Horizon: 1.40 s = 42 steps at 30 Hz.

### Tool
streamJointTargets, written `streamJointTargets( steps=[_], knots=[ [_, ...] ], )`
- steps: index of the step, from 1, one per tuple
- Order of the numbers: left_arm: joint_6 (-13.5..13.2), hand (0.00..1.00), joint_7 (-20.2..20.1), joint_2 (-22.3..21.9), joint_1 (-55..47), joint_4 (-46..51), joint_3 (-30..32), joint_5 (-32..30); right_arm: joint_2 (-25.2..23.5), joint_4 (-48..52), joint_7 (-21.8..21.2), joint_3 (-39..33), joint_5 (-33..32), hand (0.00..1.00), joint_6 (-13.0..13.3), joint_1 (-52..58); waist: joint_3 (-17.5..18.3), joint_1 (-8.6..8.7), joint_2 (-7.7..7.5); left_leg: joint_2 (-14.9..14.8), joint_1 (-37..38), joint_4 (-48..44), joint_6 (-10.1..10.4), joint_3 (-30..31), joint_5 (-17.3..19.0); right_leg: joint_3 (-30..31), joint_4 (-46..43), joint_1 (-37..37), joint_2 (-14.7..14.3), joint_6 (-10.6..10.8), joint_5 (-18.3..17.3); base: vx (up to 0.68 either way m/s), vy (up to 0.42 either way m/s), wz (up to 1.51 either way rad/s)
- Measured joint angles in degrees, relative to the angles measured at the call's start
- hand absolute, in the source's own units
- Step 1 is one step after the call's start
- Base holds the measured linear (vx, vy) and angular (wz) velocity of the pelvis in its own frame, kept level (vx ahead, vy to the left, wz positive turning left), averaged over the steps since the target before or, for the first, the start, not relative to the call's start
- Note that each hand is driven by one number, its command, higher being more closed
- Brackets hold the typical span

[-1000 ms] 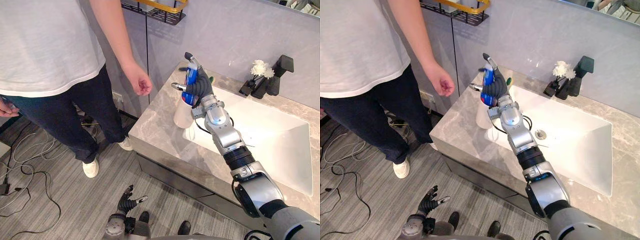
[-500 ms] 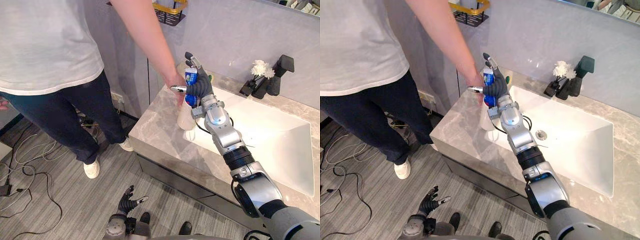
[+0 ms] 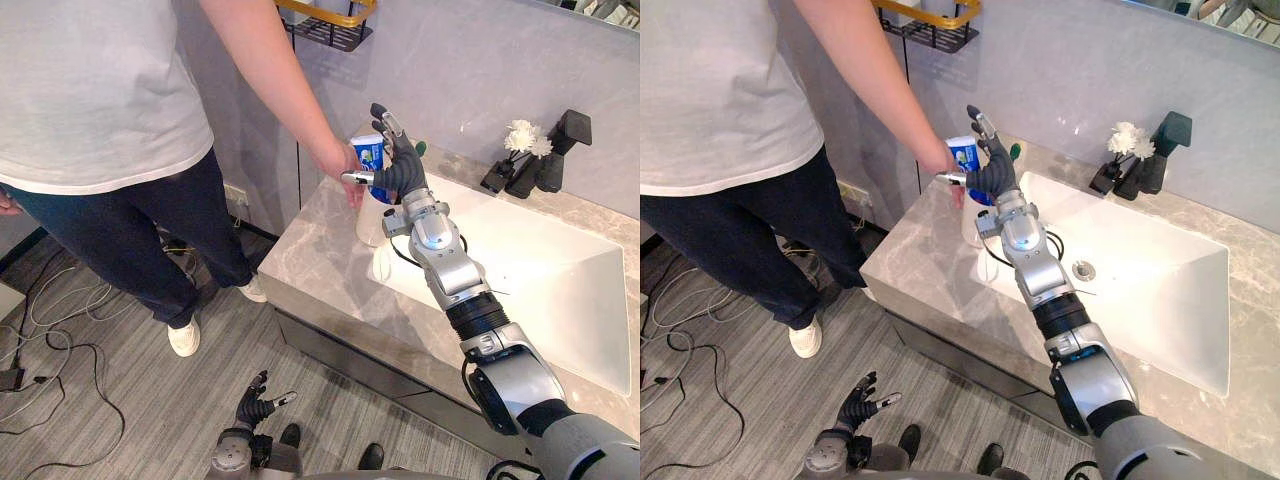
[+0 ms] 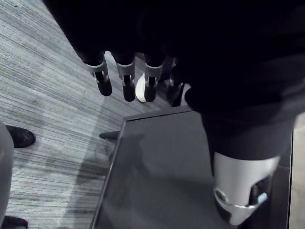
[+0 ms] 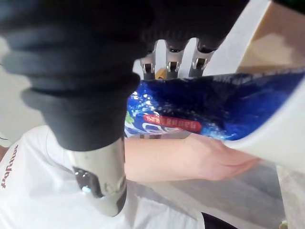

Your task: Organize washtable

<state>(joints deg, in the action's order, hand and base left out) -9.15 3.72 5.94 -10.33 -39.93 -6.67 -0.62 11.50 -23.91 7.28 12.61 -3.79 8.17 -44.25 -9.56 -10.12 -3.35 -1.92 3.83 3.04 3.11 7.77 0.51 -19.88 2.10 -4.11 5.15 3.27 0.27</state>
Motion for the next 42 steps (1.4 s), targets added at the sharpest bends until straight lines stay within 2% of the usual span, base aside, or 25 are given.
streamJointTargets(
  steps=[9,19,23,25,27,30,34,37,40,42],
  knots=[
    [0.0,0.00,0.0,0.0,0.0,-0.1,0.0,0.0,0.4,3.8,0.0,0.0,0.0,0.00,0.0,0.0,0.0,0.08,-0.01,-0.1,0.0,-0.2,-0.1,-0.1,0.0,0.2,-0.1,0.0,-0.1,0.0,0.0,0.00,0.000,0.00],
    [-0.1,0.00,0.0,0.1,0.0,-0.5,0.2,0.0,3.7,11.2,0.1,-0.4,0.0,0.00,0.4,-0.1,0.0,0.67,-0.07,-0.1,0.6,-0.2,-0.1,-0.7,0.0,1.0,-0.5,0.0,-0.1,0.0,0.0,0.00,0.000,-0.03],
    [-0.1,0.00,0.0,0.2,-0.3,-0.6,0.8,0.0,9.3,17.1,-0.1,-0.4,0.8,0.00,0.6,-0.4,0.1,1.62,-0.15,-0.1,0.8,-0.2,-0.1,-0.9,0.0,1.2,-0.7,0.0,-0.1,0.0,0.0,0.00,0.001,-0.01],
    [-0.1,0.00,0.0,0.2,-0.3,-0.7,0.8,0.0,12.8,20.7,-0.4,-0.4,1.2,0.00,1.6,-0.5,0.1,2.01,-0.19,-0.2,0.9,-0.1,-0.1,-1.1,0.0,1.4,-0.7,0.0,-0.1,0.0,0.0,-0.01,0.005,-0.05],
    [-0.2,0.00,0.0,0.3,-0.8,-0.9,1.7,0.0,17.0,25.2,-1.3,-0.5,1.4,0.00,3.2,-1.0,0.2,3.23,-0.35,-0.2,1.0,0.0,-0.1,-1.3,0.0,1.6,-0.7,0.1,-0.2,0.0,0.0,-0.01,0.006,-0.05],
    [-0.2,0.00,0.0,0.1,-0.9,-1.4,2.4,0.0,21.7,29.3,-1.5,-2.4,2.5,0.00,5.1,-0.9,0.3,3.73,-0.43,-0.2,1.4,0.1,-0.2,-2.1,0.1,2.5,-0.7,0.1,-0.2,-0.1,0.0,-0.01,0.013,-0.14],
    [-0.2,0.00,0.0,0.0,-0.9,-3.1,2.7,-0.1,25.1,36.9,-1.3,-14.3,2.7,0.00,8.5,3.5,1.6,5.55,-0.61,-0.2,1.7,0.2,-0.6,-2.8,0.4,3.0,-0.7,0.1,-0.2,0.0,0.0,0.00,0.015,-0.08],
    [-0.2,0.00,-0.1,-0.1,-0.8,-4.7,2.7,-0.2,25.1,41.0,-0.8,-25.9,2.1,0.00,9.8,9.5,2.8,6.59,-0.73,-0.1,2.4,0.2,-1.0,-3.8,0.6,4.1,-0.7,0.1,-0.2,0.1,0.1,0.00,0.021,-0.17],
    [-0.2,0.00,-0.2,0.0,-0.9,-6.4,2.7,-0.3,24.8,41.6,1.0,-37.5,-0.3,0.00,11.6,14.9,3.4,8.82,-0.58,-0.1,2.9,0.2,-1.2,-4.3,0.8,4.6,-0.7,-0.3,-0.1,0.2,0.2,-0.03,0.018,-0.10],
    [-0.1,0.00,-0.7,0.0,-0.8,-6.9,2.8,-0.3,24.1,41.6,2.7,-43.9,-1.6,0.00,11.8,18.9,3.8,9.49,-0.41,-0.1,3.0,0.2,-1.3,-4.9,0.9,5.1,-0.6,-0.1,-0.1,0.2,0.2,-0.05,0.012,-0.15]
  ],
)
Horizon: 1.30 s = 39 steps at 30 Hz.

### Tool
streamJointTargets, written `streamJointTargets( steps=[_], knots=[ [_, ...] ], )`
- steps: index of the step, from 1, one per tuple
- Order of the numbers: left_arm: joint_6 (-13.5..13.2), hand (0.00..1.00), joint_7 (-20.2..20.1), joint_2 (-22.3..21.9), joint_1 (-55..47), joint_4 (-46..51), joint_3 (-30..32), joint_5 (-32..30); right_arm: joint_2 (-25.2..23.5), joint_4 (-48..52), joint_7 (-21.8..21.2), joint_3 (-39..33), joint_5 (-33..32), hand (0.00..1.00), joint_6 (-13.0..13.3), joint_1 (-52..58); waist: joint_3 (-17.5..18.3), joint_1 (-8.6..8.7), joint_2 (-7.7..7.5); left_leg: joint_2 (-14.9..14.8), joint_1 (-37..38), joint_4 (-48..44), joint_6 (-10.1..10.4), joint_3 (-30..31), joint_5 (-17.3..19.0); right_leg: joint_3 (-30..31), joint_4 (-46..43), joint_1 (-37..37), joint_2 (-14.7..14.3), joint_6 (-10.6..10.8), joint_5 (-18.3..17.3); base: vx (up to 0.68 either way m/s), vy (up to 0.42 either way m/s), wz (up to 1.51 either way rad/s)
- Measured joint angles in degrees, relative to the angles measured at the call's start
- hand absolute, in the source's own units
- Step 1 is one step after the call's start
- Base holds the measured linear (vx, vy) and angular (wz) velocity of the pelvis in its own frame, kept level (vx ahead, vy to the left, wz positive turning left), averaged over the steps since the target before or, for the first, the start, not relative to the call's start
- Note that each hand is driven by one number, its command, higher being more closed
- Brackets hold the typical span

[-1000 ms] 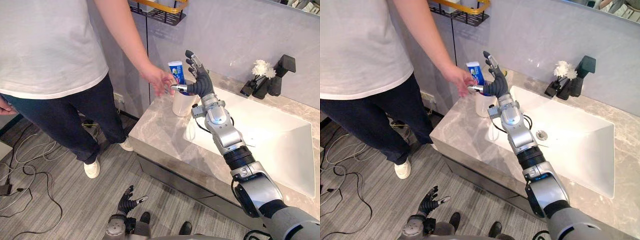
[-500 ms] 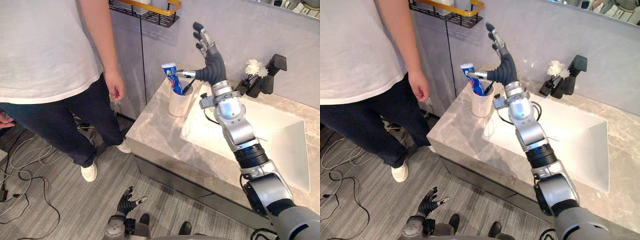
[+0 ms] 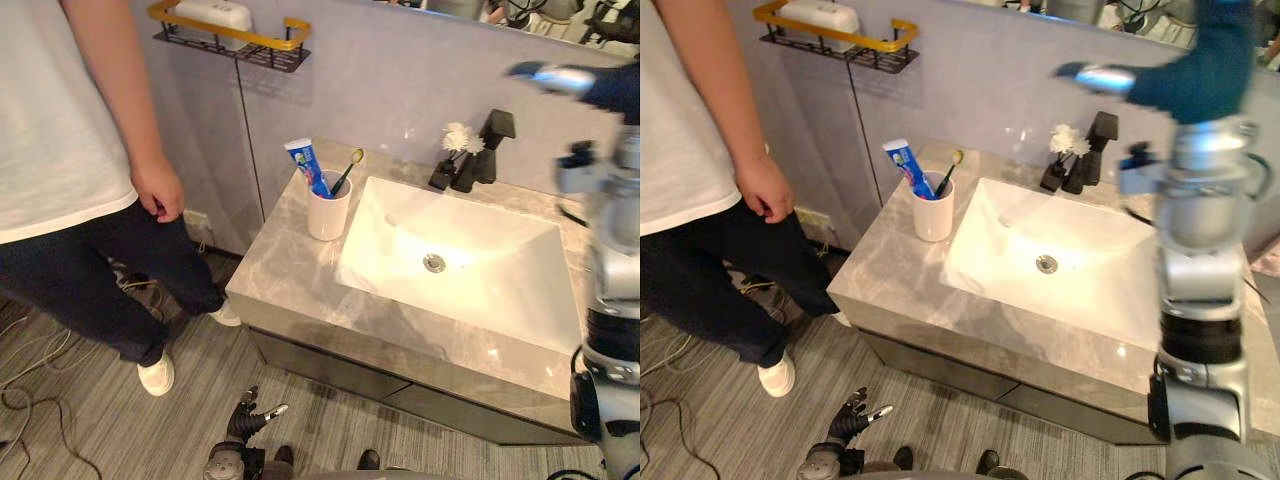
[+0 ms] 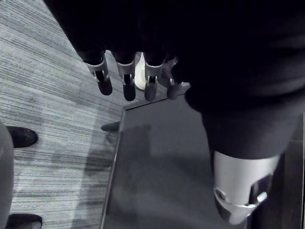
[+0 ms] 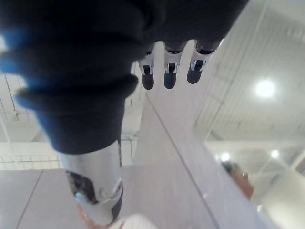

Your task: Organize washtable

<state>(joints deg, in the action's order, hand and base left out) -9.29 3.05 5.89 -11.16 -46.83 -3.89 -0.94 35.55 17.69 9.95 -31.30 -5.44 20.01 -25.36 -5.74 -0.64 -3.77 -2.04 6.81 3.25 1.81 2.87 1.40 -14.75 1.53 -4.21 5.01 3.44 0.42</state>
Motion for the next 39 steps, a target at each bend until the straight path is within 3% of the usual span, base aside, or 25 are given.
streamJointTargets(
  steps=[2,7,13,14,16,19,21,25,34,39],
  knots=[
    [0.0,0.00,-0.5,-0.2,0.0,-1.1,0.0,0.0,-3.1,-0.1,1.7,-7.2,-2.2,0.00,0.0,6.7,1.1,0.35,0.51,-0.1,-0.1,0.4,0.0,-1.1,0.0,0.9,0.7,0.5,-0.2,0.0,0.5,-0.03,0.003,-0.24],
    [0.3,0.00,-1.1,-0.9,-0.3,-3.1,0.1,-0.2,-11.7,-1.4,3.9,-13.4,-2.8,0.00,-1.0,21.2,2.3,2.99,1.43,-0.1,-0.4,0.7,0.0,-1.6,0.0,1.2,0.8,1.3,-0.3,0.1,0.5,0.00,0.002,-0.09],
    [1.4,0.00,-1.9,-2.8,-0.9,-3.5,2.3,-1.4,-25.7,-8.0,5.5,-15.9,1.7,0.00,-7.1,36.9,4.0,3.49,3.06,-0.4,-1.4,0.6,-0.1,-3.4,0.9,2.4,1.5,2.6,-0.7,0.2,0.6,0.03,0.004,-0.15],
    [1.6,0.00,-1.9,-3.5,-1.3,-3.2,3.1,-1.1,-33.2,-8.7,7.5,-14.7,1.7,0.00,-9.5,41.5,4.3,3.49,3.56,-0.6,-1.1,0.0,0.0,-4.6,1.7,3.2,1.5,2.5,-0.9,0.1,0.6,0.07,0.015,-0.33],
    [1.8,0.00,-1.8,-4.7,-1.3,-2.9,5.6,-0.7,-38.6,-8.9,8.9,-11.9,1.5,0.00,-10.6,44.1,4.4,3.56,3.70,-0.8,-1.2,-2.0,0.0,-6.1,3.0,4.1,1.3,2.3,-1.0,0.0,0.5,0.04,0.017,-0.31],
    [2.0,0.00,-1.7,-5.6,-1.2,-1.9,6.1,0.0,-40.2,-12.2,9.0,-8.0,-0.2,0.00,-10.5,46.7,4.4,3.67,3.79,-1.0,-0.9,-3.6,-0.2,-8.2,3.9,4.0,-0.9,2.4,-0.7,0.1,-1.1,-0.01,0.009,-0.03],
    [2.0,0.00,-1.4,-6.3,-1.3,-1.0,6.0,0.9,-40.6,-18.9,8.6,-3.5,-4.1,0.00,-10.4,48.1,4.4,3.15,3.70,-1.5,0.1,-4.2,0.1,-9.6,4.7,3.6,-2.5,2.0,-0.6,0.1,-2.9,-0.06,0.003,-0.04],
    [2.0,0.00,-0.3,-6.7,-1.3,-1.0,5.6,2.7,-41.0,-32.3,5.4,2.1,-8.9,0.00,-10.6,48.8,4.2,2.93,4.22,-2.1,0.3,-4.4,0.3,-11.7,4.9,1.9,-3.4,1.5,-0.4,0.1,-3.2,-0.01,-0.008,-0.05],
    [1.6,0.00,-0.1,-6.9,-1.0,-2.1,4.1,3.1,-41.3,-49.9,-0.9,2.0,-9.7,0.00,-12.7,50.0,4.3,2.66,5.06,-3.1,1.2,-4.2,1.0,-13.9,5.3,2.1,-3.8,1.1,-1.0,-0.1,-3.3,0.02,-0.010,-0.03],
    [1.5,0.00,0.0,-6.9,0.0,-3.4,4.0,3.0,-41.3,-57.0,-2.9,3.2,-9.7,0.00,-14.0,49.5,4.3,1.43,5.02,-2.9,2.0,-3.8,1.2,-12.9,5.4,1.1,-3.1,-0.2,-1.0,-0.1,-3.3,0.02,0.002,0.08]
  ],
)
